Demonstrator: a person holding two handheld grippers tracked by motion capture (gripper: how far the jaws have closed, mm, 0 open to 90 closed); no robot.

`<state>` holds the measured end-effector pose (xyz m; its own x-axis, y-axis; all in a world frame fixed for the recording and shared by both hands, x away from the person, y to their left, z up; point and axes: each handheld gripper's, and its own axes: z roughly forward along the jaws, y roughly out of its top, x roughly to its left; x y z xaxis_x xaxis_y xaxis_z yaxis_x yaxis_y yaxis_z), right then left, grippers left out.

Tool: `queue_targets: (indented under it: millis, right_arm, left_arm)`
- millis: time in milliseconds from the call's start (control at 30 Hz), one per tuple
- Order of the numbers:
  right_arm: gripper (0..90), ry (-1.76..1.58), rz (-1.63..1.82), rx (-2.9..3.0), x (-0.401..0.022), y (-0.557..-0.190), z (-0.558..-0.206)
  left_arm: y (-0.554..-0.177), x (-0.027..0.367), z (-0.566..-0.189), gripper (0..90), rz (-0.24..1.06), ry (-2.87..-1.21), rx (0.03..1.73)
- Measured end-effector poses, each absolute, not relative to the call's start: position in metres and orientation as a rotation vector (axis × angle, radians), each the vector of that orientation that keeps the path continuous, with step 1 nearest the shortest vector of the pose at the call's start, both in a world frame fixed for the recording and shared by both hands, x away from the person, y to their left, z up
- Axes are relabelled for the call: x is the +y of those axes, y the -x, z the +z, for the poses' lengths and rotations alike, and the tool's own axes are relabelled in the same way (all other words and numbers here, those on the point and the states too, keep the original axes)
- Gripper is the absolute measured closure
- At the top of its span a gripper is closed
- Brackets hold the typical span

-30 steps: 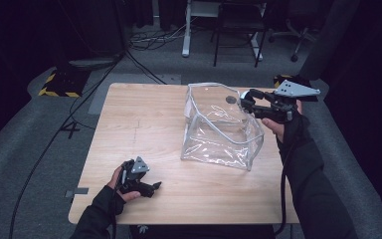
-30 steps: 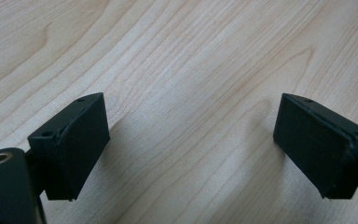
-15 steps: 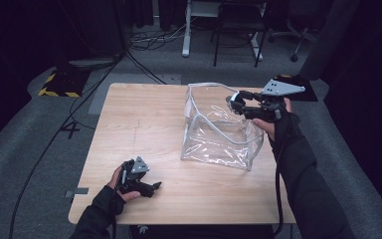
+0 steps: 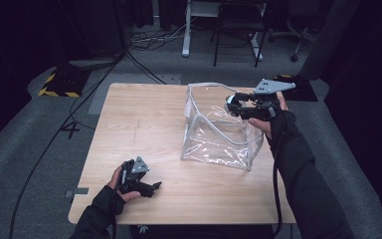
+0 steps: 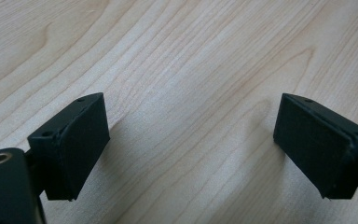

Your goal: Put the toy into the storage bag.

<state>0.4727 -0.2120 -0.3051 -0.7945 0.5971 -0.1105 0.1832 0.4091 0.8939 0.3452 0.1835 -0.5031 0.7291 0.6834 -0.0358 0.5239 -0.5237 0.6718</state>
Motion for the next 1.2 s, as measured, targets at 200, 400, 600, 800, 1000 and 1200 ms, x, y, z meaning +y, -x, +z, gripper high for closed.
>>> queue_targets:
  millis: [200,400,600,800,1000,1200]
  right_arm:
    - [47.8,-0.665,1.296,2.326,-0.2098,-0.4758,-0.3095]
    - [47.7,-0.658,1.242,2.380,-0.2083,-0.4774,-0.3098]
    - [47.7,-0.656,1.188,2.434,-0.2076,-0.4789,-0.3127]
    - [47.7,-0.634,1.149,2.462,-0.2078,-0.4788,-0.3147]
    - [47.7,-0.626,1.127,2.483,-0.2110,-0.4774,-0.3153]
    - [47.7,-0.600,1.097,2.506,-0.2139,-0.4757,-0.3143]
  left_arm:
    - [-0.3452,0.1835,-0.5031,10.7,0.304,-2.250,0.907]
    - [-0.3451,0.1834,-0.5032,10.6,0.304,-2.248,0.909]
    - [-0.3451,0.1834,-0.5032,10.7,0.304,-2.248,0.909]
    - [-0.3451,0.1834,-0.5032,10.7,0.304,-2.248,0.909]
    - [-0.3454,0.1838,-0.5028,10.7,0.318,-2.253,0.903]
    - [-0.3451,0.1834,-0.5032,10.7,0.304,-2.248,0.909]
